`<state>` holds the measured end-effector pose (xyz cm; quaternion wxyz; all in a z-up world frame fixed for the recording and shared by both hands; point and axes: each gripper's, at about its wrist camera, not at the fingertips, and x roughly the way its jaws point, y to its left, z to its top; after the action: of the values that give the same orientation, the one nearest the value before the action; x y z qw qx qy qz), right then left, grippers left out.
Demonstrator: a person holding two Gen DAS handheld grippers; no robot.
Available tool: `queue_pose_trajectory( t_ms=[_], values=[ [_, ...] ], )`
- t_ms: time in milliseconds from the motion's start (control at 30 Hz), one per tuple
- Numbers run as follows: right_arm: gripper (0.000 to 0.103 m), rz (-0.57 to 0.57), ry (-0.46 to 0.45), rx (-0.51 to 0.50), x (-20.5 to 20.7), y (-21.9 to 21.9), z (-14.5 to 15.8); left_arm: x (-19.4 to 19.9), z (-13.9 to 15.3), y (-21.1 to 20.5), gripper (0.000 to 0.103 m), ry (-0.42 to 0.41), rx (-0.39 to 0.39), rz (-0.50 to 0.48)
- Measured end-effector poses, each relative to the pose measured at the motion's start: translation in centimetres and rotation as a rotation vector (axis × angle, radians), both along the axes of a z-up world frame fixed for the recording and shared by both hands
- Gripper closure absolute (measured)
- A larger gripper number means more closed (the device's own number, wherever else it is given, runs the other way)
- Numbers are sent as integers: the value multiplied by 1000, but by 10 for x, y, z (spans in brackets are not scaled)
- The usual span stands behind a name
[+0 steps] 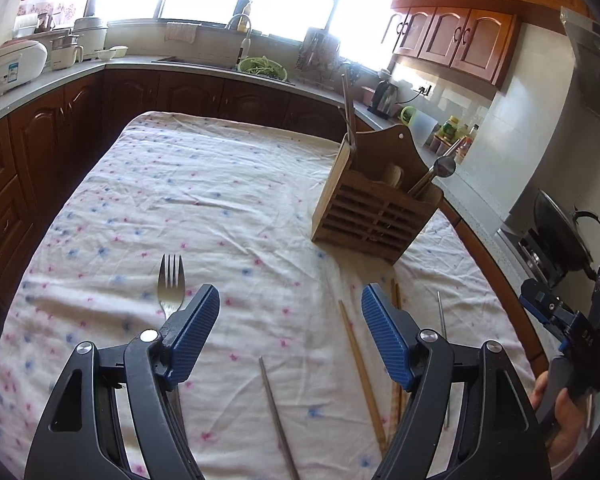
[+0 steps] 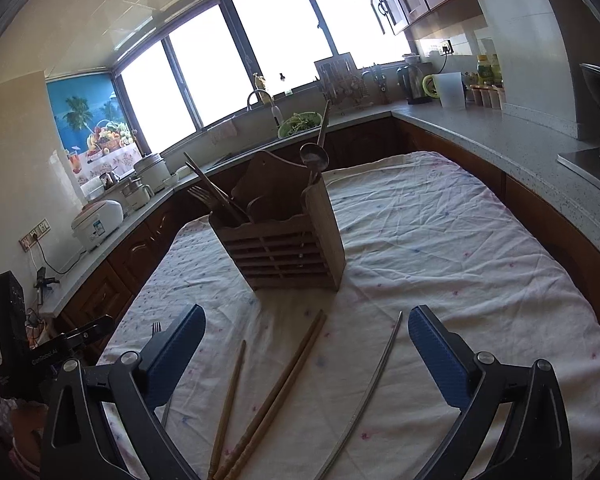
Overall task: Organize utensils
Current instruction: 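Move both tools down toward the metal chopsticks on the cloth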
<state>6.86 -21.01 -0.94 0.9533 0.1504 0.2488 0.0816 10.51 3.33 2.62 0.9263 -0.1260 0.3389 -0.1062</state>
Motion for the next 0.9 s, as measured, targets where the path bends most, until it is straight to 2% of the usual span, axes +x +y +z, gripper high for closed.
queue_pose_trajectory(
  t_ms=[267, 733, 833, 900],
  values=[
    [1, -28, 59, -10, -16, -4, -25, -16, -29, 2, 27, 72, 30, 6],
    [2, -31, 110, -48, -9, -2, -44, -20, -47, -10, 28, 141, 92, -20],
    [6, -33, 109, -47, -6, -4, -45, -16, -51, -10, 28, 159, 99, -20],
    [11, -37, 119, -54, -2, -5, -47, -14, -54, -12, 33, 170, 106, -25]
  ],
)
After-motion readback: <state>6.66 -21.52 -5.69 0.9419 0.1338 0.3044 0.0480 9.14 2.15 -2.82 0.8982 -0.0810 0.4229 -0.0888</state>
